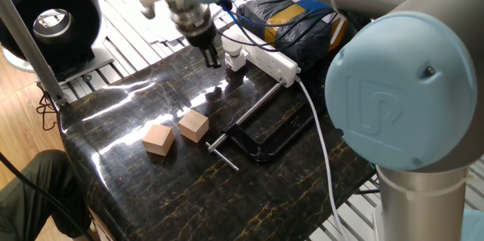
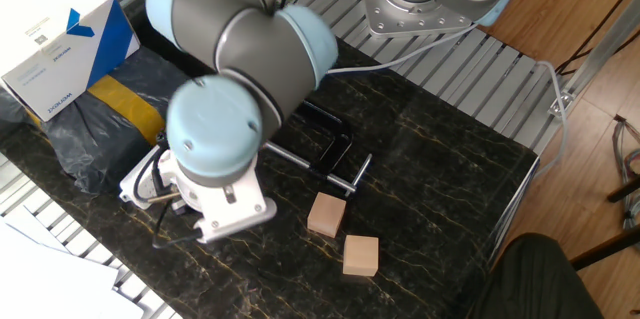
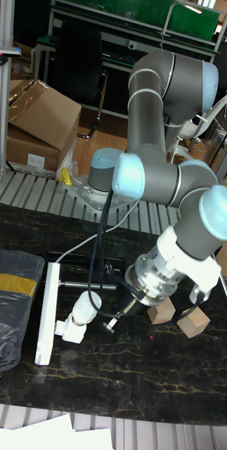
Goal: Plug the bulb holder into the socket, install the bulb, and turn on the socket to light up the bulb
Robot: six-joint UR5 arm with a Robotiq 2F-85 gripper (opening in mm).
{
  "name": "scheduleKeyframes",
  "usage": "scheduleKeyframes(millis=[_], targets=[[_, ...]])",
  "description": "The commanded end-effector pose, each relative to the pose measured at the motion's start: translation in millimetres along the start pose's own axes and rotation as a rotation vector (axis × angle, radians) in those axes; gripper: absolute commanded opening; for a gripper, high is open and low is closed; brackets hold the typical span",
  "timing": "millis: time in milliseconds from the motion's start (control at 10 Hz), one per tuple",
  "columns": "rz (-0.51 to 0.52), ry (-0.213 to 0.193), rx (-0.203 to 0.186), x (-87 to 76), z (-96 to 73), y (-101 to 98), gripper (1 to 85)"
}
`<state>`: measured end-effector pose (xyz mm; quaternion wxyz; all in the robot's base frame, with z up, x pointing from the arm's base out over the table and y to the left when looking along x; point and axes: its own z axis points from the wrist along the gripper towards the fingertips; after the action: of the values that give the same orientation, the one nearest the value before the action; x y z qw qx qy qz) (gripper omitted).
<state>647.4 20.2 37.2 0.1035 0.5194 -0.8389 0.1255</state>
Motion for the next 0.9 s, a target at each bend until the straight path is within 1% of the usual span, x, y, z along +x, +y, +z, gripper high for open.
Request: scheduleKeyframes(millis=[0,100,200,300,400,500,600,700,800], targets=[[-0.065,0.03,0.034,4.7,10.9,-8.1,1.0],[-0.068,0.034,0.049,5.6,12.3,-11.4,1.0],[-0.069,0.045,0.053,8.3,14.4,-12.4,1.0],[-0.074,0.073,0.074,15.3,14.1,-18.2,1.0],[-0.08,0.089,0.083,19.6,13.6,-20.7,1.0],[-0.09,0.099,0.081,22.7,14.0,-20.6,1.0],[-0.096,0.123,0.091,29.0,13.2,-23.5,1.0],[-0.098,0.135,0.094,32.1,13.4,-24.4,1.0],[-0.102,0.137,0.086,33.8,13.6,-22.5,1.0]])
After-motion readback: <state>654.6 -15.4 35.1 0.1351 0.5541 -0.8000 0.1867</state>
